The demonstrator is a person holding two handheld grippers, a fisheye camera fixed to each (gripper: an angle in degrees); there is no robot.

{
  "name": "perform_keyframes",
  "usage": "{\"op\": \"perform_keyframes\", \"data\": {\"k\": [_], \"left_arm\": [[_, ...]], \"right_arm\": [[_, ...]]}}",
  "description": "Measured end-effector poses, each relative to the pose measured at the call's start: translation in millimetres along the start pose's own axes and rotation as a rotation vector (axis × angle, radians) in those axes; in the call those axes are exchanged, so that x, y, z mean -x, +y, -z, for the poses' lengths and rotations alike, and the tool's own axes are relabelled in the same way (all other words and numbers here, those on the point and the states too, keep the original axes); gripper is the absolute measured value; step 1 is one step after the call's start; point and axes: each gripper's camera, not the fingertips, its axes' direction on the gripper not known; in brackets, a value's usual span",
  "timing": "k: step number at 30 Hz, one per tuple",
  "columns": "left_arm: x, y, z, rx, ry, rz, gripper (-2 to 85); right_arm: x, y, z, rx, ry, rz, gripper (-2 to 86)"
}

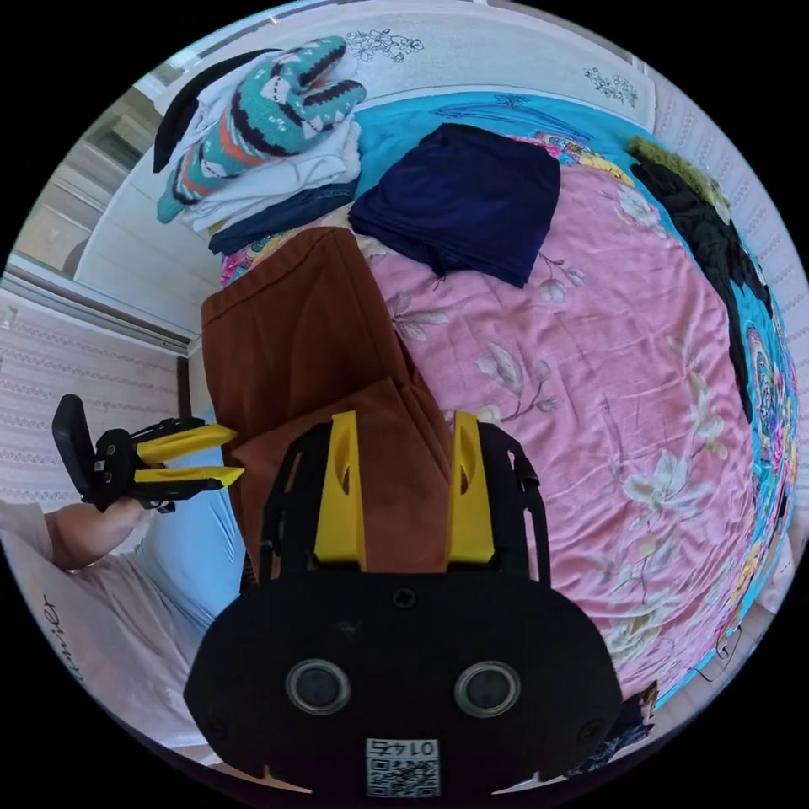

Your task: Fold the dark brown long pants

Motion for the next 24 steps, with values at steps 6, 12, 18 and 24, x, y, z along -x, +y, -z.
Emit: {"op": "perform_keyframes", "data": {"k": [6,12,18,24], "left_arm": [[-1.9,0.6,-2.1,0.020,0.022,-0.051,9.3],[-5.7,9.4,3.2,0.005,-0.007,-0.056,8.3],[-11.1,21.6,17.1,-0.074,0.008,-0.048,8.1],[-23.2,24.9,19.0,-0.044,0.018,-0.150,3.9]], "right_arm": [[9.9,-2.3,7.8,0.011,0.045,0.074,5.3],[27.5,10.2,35.4,-0.039,0.103,0.184,2.8],[36.0,19.0,43.9,-0.042,0.135,0.214,1.6],[37.4,37.0,62.5,-0.065,0.115,0.216,1.0]]}}
